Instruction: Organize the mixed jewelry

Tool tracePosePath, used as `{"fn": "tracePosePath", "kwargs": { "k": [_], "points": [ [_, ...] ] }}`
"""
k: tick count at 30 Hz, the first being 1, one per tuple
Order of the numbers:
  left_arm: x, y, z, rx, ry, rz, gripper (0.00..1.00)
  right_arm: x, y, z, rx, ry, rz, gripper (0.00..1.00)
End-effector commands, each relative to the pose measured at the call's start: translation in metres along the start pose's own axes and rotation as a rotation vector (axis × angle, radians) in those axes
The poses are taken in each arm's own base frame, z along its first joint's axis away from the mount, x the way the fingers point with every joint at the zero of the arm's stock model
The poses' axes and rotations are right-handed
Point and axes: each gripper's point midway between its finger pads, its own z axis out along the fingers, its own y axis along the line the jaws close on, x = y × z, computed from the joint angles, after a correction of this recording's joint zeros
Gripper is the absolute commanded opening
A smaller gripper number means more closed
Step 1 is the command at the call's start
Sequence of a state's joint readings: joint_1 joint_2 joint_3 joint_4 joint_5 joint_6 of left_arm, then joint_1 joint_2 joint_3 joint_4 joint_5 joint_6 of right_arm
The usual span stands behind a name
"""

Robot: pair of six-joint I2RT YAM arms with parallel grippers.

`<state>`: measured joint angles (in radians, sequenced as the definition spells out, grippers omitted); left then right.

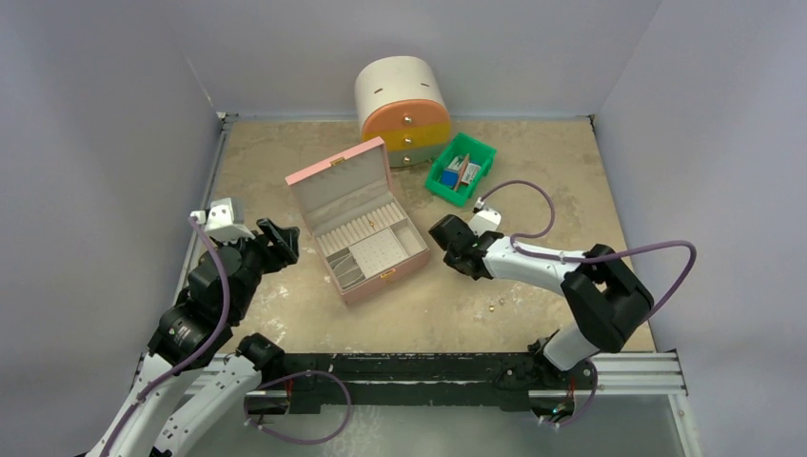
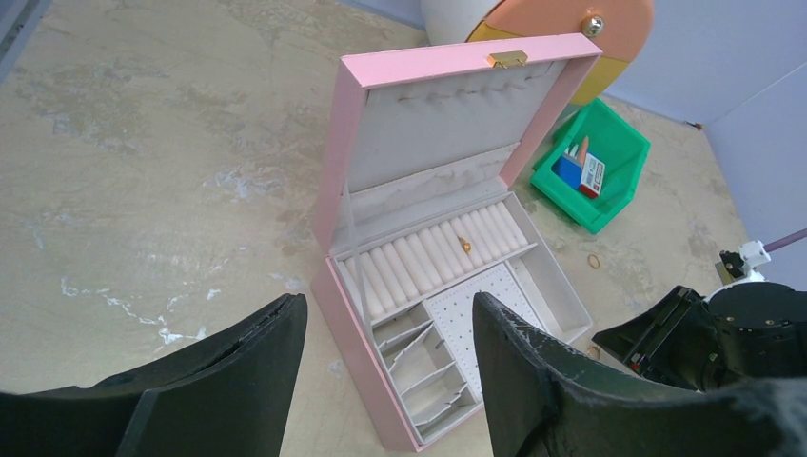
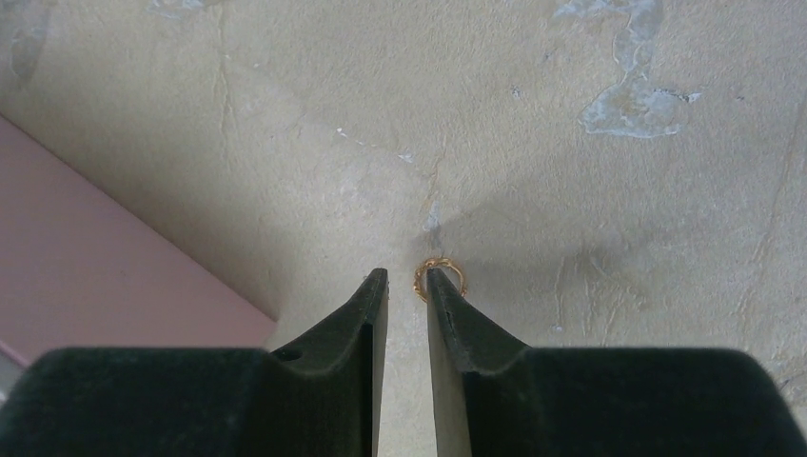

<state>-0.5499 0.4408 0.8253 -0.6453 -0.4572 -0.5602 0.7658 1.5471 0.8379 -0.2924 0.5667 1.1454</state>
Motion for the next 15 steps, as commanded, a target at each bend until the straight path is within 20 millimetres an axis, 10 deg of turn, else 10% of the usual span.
{"fn": "tracePosePath", "kwargs": {
  "k": [1, 15],
  "points": [
    [-0.0171, -0.0065, -0.0023, 0.026, -0.056, -0.023, 0.64, -0.0152, 0.0131, -0.0005, -0.012, -0.037, 0.065, 0.24],
    [-0.0162, -0.0073, -0.0013, 0.027, -0.051, -0.020, 0.64, -0.0060, 0.0117, 0.0089, 0.014, -0.005, 0.052, 0.23]
  ]
}}
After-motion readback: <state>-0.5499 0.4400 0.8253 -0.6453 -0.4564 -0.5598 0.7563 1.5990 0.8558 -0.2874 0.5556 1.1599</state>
